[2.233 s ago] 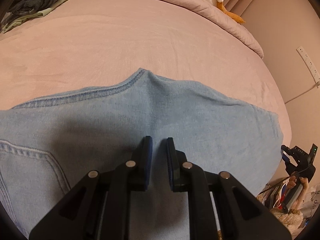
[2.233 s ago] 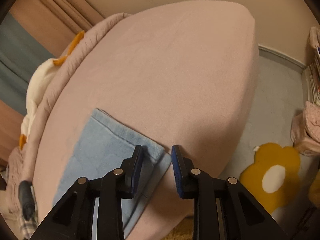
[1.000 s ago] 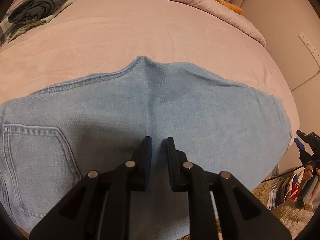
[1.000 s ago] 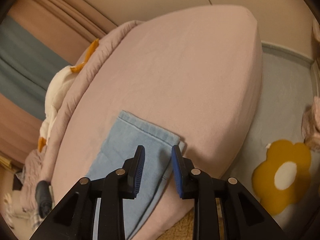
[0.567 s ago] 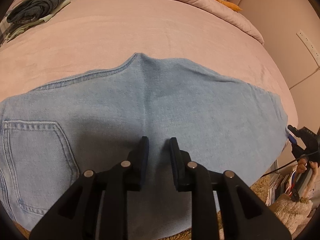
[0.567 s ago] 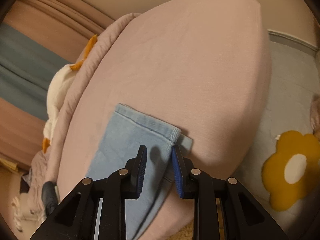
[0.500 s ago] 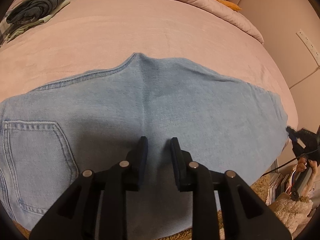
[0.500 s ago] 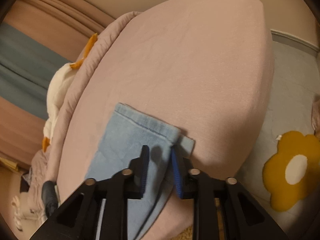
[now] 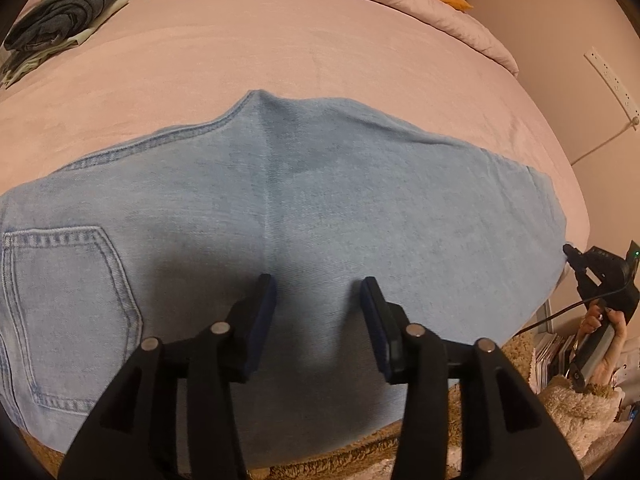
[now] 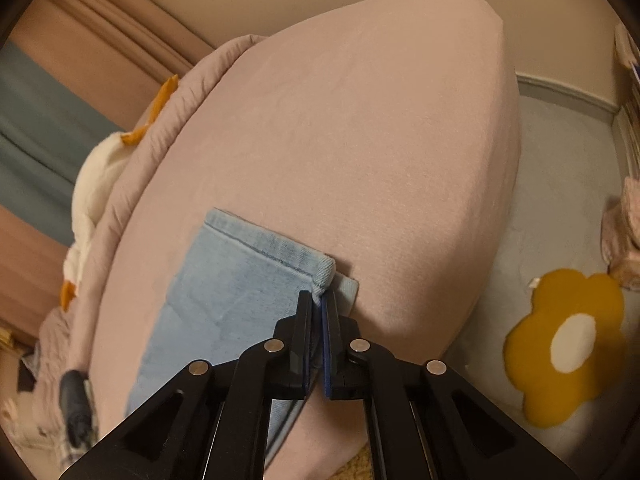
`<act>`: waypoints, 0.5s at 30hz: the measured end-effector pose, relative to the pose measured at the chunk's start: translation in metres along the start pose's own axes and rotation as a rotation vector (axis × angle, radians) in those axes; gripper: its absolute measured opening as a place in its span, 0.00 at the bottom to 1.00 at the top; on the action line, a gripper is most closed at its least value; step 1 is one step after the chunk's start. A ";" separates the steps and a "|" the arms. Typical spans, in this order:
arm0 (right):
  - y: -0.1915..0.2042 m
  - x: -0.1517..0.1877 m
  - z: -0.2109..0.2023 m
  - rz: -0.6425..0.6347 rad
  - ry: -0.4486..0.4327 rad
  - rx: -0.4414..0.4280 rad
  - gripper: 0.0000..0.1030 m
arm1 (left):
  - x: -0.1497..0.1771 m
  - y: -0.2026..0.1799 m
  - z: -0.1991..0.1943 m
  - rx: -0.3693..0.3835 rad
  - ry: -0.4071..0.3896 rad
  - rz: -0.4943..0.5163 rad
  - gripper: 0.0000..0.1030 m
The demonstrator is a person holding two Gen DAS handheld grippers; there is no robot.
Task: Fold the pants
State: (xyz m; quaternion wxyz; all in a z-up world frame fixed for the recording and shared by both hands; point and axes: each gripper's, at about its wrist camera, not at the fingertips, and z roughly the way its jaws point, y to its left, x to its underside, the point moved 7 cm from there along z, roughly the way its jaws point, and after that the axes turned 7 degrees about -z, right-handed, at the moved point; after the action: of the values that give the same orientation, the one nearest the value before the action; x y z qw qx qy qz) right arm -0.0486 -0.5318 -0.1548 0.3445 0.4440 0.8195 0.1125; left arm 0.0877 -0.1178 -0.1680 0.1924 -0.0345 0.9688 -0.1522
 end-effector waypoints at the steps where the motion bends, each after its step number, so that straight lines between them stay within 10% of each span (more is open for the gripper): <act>1: 0.000 -0.001 -0.002 0.005 0.002 0.001 0.01 | 0.000 -0.001 0.001 0.001 -0.001 0.003 0.48; 5: -0.006 -0.002 -0.010 0.023 -0.004 -0.010 0.03 | 0.000 -0.003 0.002 0.005 -0.004 0.006 0.50; 9: -0.011 -0.002 -0.018 0.015 -0.011 0.049 0.37 | -0.003 -0.002 0.003 0.023 -0.001 -0.014 0.51; 15: -0.009 0.000 -0.002 0.055 0.032 -0.070 0.38 | -0.002 0.000 0.001 0.043 0.000 -0.017 0.55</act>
State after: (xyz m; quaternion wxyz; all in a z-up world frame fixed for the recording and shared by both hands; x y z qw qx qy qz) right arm -0.0552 -0.5366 -0.1579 0.3436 0.4519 0.8080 0.1578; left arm 0.0899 -0.1180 -0.1679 0.1919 -0.0385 0.9650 -0.1744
